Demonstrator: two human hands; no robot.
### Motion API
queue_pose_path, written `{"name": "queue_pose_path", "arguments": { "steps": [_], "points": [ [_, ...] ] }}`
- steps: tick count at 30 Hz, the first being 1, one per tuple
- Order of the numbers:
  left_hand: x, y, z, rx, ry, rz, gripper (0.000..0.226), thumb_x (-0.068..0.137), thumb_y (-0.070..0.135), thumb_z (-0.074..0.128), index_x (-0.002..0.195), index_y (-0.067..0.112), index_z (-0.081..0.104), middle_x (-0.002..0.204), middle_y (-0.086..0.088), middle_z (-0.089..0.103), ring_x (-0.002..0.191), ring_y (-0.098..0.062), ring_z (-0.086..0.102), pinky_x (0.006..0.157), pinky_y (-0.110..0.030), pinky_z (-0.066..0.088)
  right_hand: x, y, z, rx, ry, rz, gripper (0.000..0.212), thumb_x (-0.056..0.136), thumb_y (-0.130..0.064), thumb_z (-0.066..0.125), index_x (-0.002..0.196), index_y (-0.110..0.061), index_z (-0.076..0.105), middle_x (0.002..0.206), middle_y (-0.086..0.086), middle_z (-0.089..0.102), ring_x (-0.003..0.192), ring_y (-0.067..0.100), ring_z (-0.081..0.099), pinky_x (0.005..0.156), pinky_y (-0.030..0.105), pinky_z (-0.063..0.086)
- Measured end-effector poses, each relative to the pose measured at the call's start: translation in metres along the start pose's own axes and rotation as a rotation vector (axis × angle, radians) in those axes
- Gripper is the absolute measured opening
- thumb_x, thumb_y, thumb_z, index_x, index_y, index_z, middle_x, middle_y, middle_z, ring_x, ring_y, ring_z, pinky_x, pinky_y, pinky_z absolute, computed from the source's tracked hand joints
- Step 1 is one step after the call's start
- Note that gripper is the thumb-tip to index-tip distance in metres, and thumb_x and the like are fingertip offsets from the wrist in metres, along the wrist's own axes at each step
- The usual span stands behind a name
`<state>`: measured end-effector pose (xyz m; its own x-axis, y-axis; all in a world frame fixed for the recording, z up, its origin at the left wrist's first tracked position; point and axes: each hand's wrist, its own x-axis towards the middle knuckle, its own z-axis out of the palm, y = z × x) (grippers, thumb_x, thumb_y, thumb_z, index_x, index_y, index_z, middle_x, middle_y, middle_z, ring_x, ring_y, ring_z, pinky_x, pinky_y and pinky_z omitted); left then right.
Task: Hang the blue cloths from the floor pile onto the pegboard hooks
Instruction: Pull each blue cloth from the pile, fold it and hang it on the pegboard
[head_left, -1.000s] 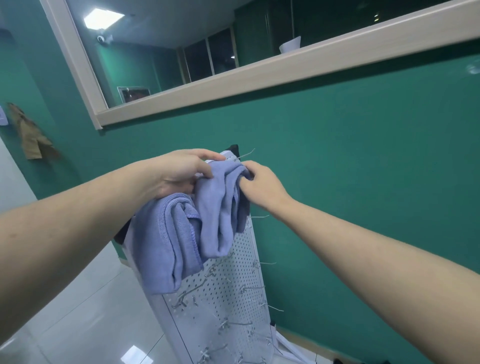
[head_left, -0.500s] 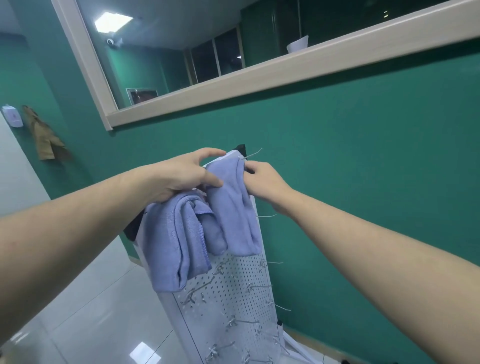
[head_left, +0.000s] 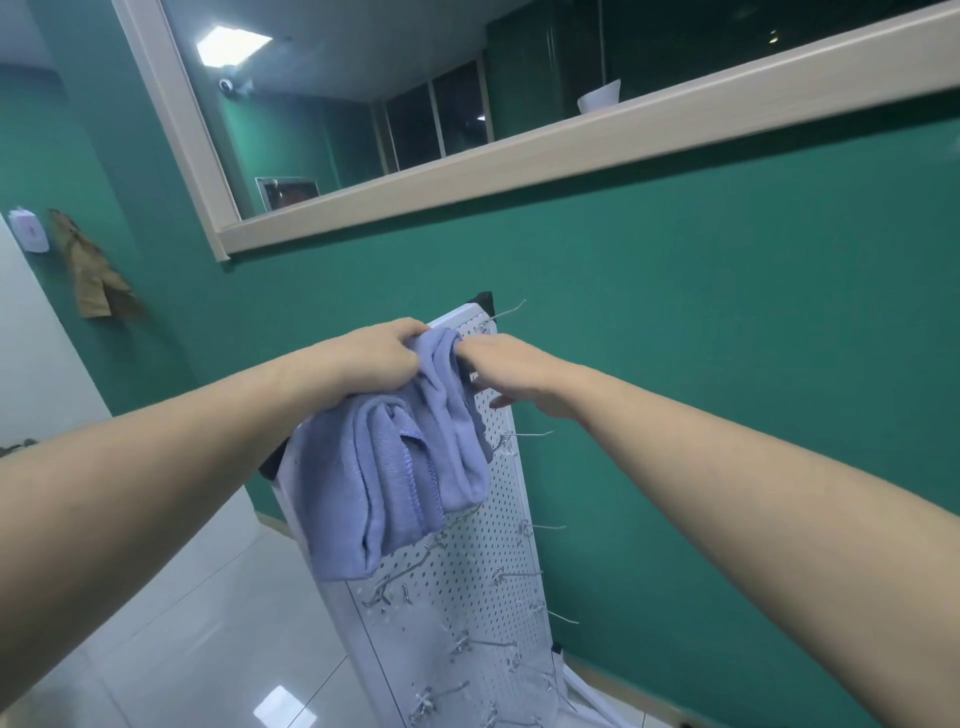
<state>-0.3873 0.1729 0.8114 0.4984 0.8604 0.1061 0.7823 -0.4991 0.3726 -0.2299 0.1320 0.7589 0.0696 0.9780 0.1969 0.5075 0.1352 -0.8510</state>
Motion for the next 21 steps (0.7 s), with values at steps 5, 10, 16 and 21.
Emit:
{"name": "queue_pose_path", "arguments": {
  "steps": [5,10,16,21],
  "points": [
    [-0.004,0.002,-0.007,0.353,-0.037,0.131,0.065,0.088,0.033,0.065,0.148,0.037,0.039,0.146,0.002,0.039,0.124,-0.024,0.050,0.104,-0.037,0.040,-0.009,0.021,0.007,0.185,-0.046,-0.040,0.014,0.097,-0.035,0.049,0.110,-0.036,0.054,0.101,-0.009,0.063,0.090,0.010,0.062,0.082,0.033,0.050],
    [0.001,0.002,-0.004,0.534,0.063,0.209,0.047,0.092,0.019,0.054,0.136,0.034,0.047,0.126,0.001,0.064,0.103,-0.025,0.060,0.091,-0.039,0.050,-0.011,0.036,0.019,0.074,0.093,-0.074,0.032,0.086,-0.032,0.074,0.114,-0.024,0.061,0.092,-0.007,0.070,0.080,0.010,0.064,0.074,0.028,0.054],
    [-0.007,0.016,0.001,0.626,0.151,0.210,0.046,0.087,0.024,0.061,0.131,0.027,0.048,0.117,0.000,0.064,0.099,-0.028,0.059,0.083,-0.040,0.053,-0.030,0.049,0.012,-0.014,0.122,-0.015,0.026,0.088,-0.023,0.068,0.113,-0.022,0.063,0.103,0.001,0.074,0.081,0.011,0.063,0.076,0.026,0.052],
    [-0.038,0.044,0.023,0.716,0.309,0.428,0.048,0.086,0.041,0.066,0.131,0.033,0.051,0.129,0.006,0.057,0.115,-0.025,0.054,0.081,-0.035,0.041,-0.078,0.081,-0.017,-0.083,0.170,0.062,0.028,0.092,-0.030,0.065,0.120,-0.025,0.063,0.108,-0.004,0.067,0.087,0.010,0.063,0.068,0.020,0.047]
  ]
}}
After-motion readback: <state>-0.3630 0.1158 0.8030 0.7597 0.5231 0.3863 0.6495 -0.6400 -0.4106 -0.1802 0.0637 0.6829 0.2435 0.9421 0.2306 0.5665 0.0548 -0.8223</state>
